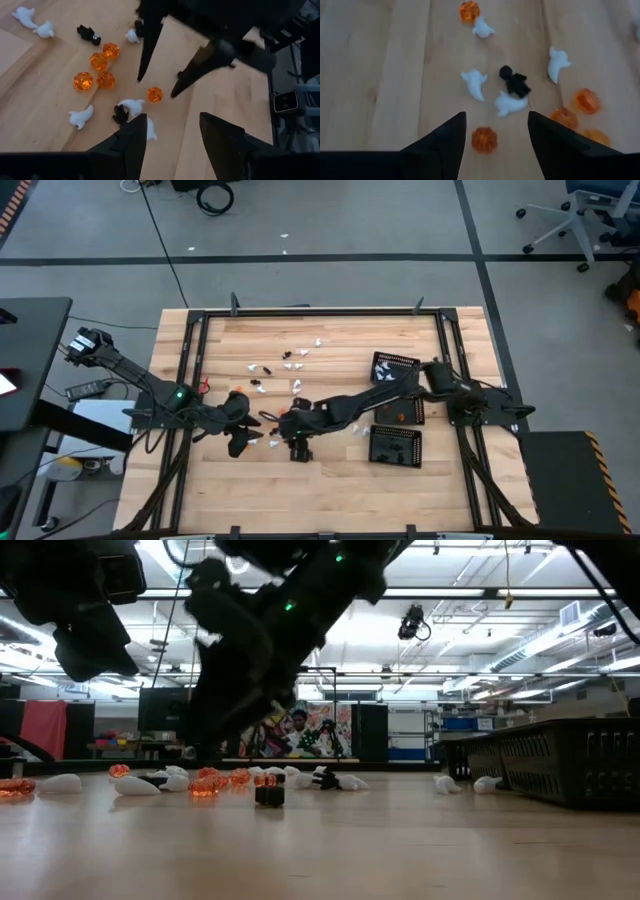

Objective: Sort Halloween decoration
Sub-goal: Put the orange pumpkin toy into the center black bin

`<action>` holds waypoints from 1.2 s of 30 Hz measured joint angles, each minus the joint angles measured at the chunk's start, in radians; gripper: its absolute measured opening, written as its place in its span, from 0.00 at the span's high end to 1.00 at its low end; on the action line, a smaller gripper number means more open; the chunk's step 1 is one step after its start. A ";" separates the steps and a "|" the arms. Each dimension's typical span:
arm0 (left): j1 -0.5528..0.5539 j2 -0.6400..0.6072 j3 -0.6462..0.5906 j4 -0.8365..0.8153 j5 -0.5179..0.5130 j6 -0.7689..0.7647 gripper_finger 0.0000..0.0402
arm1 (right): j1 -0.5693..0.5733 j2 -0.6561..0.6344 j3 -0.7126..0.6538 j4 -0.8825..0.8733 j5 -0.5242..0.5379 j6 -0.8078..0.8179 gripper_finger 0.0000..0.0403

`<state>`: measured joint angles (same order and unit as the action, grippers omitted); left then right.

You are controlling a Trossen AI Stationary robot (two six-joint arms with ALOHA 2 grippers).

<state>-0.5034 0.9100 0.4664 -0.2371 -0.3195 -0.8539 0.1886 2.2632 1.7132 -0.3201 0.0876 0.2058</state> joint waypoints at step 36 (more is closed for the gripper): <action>0.000 0.000 0.000 -0.004 0.004 0.009 0.52 | 0.043 0.048 0.018 -0.144 0.002 -0.209 0.76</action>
<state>-0.5037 0.9096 0.4664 -0.2407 -0.3157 -0.8453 0.2314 2.3112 1.7315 -0.4643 0.0896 -0.0036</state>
